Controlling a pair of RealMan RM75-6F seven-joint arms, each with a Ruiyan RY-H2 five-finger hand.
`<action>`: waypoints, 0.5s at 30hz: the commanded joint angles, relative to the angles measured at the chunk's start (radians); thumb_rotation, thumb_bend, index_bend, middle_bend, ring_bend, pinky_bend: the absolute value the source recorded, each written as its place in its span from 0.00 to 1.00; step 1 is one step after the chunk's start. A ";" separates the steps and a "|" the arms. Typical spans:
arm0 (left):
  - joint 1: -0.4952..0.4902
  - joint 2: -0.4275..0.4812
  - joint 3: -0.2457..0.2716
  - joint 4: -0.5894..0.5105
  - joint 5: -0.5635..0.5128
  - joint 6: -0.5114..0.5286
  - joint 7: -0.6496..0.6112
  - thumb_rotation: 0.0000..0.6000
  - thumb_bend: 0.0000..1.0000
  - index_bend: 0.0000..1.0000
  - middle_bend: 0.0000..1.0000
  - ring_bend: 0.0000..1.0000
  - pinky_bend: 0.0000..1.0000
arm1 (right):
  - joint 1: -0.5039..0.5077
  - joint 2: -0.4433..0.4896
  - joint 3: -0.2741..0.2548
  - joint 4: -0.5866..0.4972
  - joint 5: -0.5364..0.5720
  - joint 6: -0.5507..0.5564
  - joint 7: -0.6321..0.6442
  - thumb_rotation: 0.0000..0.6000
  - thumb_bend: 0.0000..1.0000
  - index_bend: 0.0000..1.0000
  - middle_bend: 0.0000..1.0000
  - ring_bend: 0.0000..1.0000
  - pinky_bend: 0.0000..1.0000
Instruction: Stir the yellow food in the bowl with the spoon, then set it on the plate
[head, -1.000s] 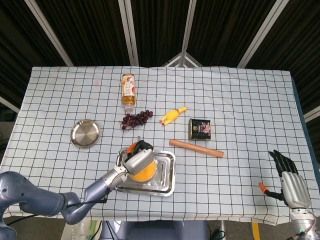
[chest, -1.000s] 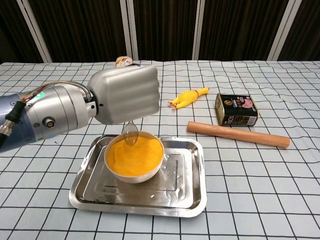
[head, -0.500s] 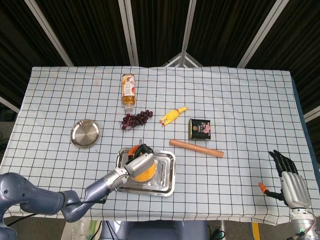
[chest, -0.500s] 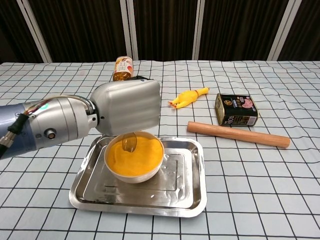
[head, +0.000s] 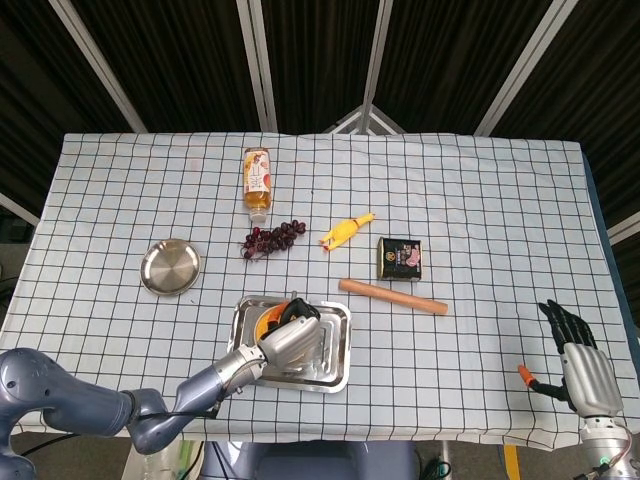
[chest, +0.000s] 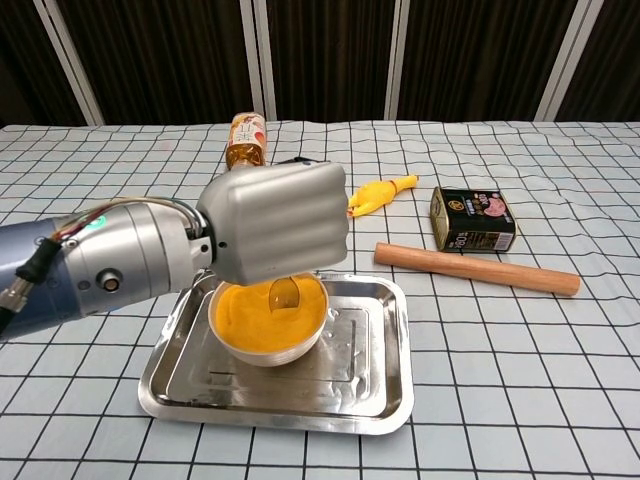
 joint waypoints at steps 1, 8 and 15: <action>0.002 0.011 -0.003 -0.013 0.009 -0.001 0.000 1.00 0.63 0.80 1.00 1.00 1.00 | 0.000 0.000 0.000 0.000 0.000 0.000 0.000 1.00 0.32 0.00 0.00 0.00 0.00; 0.011 0.068 -0.002 -0.054 0.032 -0.002 0.002 1.00 0.63 0.80 1.00 1.00 1.00 | 0.000 -0.002 0.000 -0.001 0.001 0.000 -0.002 1.00 0.32 0.00 0.00 0.00 0.00; 0.023 0.103 -0.017 -0.041 0.016 -0.011 0.001 1.00 0.63 0.80 1.00 1.00 1.00 | 0.000 -0.002 -0.001 -0.003 0.001 0.000 -0.004 1.00 0.32 0.00 0.00 0.00 0.00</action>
